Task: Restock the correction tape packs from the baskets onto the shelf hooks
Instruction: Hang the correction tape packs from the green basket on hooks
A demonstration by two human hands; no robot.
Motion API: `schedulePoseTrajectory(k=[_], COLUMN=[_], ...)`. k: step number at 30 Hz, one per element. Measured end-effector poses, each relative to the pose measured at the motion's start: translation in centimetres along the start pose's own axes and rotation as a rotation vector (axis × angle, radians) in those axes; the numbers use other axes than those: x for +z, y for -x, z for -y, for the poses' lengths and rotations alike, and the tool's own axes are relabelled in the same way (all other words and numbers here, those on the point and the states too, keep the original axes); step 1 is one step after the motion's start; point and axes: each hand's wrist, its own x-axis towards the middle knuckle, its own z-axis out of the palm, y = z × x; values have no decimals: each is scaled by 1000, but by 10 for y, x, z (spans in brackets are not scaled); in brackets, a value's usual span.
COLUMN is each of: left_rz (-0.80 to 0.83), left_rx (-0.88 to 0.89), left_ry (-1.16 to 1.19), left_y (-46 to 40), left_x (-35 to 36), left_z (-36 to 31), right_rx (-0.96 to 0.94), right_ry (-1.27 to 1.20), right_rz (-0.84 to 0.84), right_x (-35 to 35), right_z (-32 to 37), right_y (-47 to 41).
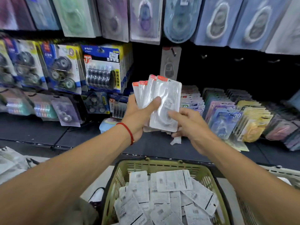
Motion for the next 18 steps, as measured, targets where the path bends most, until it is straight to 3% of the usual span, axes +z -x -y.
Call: schedulePoseTrajectory(k=[3, 8, 12, 18], left_rz=[-3, -154, -159, -188], left_rx=[56, 199, 281, 316], left_ry=[-20, -115, -214, -161], left_y=[-14, -30, -36, -37], left_x=[2, -8, -22, -35], left_z=[-4, 4, 2, -7], right_rx=[-101, -336, -326, -319], right_ry=[-23, 85, 89, 59], right_rz=[-43, -215, -237, -215], right_x=[-3, -16, -22, -17], right_z=[4, 22, 29, 25], right_y=[-13, -51, -74, -86])
